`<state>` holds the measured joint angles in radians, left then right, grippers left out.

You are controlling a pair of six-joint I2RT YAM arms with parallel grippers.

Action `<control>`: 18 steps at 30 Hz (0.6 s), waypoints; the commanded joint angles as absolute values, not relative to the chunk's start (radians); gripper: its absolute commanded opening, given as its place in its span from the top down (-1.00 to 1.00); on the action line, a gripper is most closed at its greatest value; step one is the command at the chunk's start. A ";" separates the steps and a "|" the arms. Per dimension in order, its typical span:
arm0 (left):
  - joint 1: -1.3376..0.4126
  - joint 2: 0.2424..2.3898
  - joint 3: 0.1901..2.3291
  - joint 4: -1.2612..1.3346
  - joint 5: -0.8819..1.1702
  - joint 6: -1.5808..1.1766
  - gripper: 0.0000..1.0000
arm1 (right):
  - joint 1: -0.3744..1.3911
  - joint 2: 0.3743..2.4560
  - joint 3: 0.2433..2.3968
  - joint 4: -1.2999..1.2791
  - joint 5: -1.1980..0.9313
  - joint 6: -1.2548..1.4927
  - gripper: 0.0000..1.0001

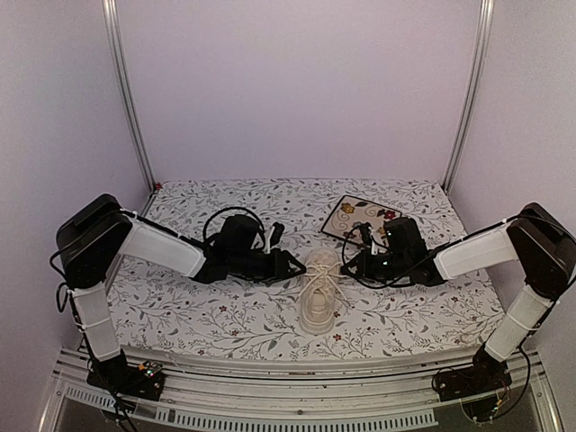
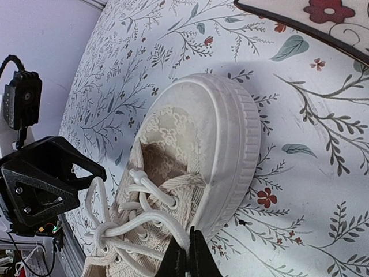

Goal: Tie the shoes

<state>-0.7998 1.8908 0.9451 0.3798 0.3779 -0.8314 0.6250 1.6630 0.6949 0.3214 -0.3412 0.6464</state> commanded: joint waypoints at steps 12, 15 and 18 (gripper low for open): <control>-0.786 1.957 0.967 0.511 0.505 -0.903 0.16 | 0.620 1.626 0.687 0.316 -0.321 0.634 0.93; -0.788 1.957 0.975 0.529 0.518 -0.909 0.19 | 0.620 1.626 0.688 0.316 -0.321 0.633 0.93; -0.787 1.989 0.976 0.557 0.527 -0.921 0.32 | 0.620 1.626 0.690 0.316 -0.319 0.633 0.93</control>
<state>-0.7925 1.9469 0.9497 0.4854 0.4927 -0.9028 0.6250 1.6558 0.6945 0.3168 -0.3279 0.6460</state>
